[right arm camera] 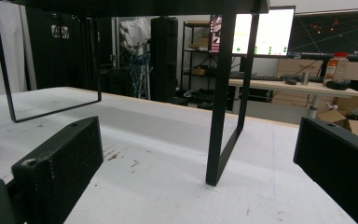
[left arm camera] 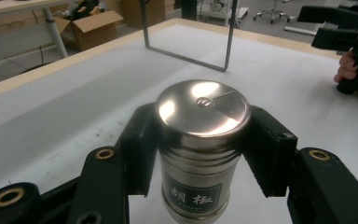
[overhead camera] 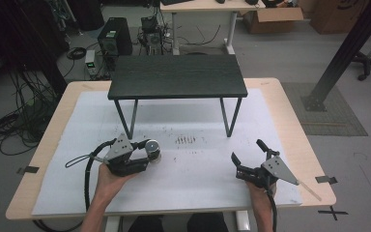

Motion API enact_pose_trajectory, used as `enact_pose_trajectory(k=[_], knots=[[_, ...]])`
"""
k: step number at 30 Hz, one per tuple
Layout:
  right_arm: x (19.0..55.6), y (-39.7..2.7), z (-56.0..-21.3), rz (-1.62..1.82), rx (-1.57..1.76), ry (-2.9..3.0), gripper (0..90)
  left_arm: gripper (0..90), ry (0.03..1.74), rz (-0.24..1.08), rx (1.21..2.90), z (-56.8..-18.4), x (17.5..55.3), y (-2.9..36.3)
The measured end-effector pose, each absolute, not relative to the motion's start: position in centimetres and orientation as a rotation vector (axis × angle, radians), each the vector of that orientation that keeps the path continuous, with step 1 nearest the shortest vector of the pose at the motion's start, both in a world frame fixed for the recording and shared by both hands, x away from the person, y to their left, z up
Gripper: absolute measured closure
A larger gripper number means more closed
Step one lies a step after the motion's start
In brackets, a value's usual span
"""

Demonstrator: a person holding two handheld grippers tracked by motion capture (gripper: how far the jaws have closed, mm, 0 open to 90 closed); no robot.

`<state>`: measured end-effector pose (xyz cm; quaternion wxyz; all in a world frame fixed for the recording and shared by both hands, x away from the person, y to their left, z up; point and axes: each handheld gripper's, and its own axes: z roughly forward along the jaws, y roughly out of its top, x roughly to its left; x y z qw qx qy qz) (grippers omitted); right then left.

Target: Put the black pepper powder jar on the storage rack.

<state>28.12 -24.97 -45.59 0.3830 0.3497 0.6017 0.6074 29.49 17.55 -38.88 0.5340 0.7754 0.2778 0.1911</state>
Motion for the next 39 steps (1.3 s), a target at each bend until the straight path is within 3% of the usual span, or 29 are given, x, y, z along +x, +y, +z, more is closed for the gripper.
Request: enact_pose_trajectory(k=[22, 39], knots=[[28.1, -25.0, -45.6, 1.549, 0.891, 1.533, 1.1, 49.1, 0.632, 0.422, 1.868, -31.5, 30.5, 16.7], [28.1, -25.0, -45.6, 1.550, 0.892, 1.532, 1.1, 49.1, 0.587, 0.424, 1.883, -24.9, 33.6, 15.0]])
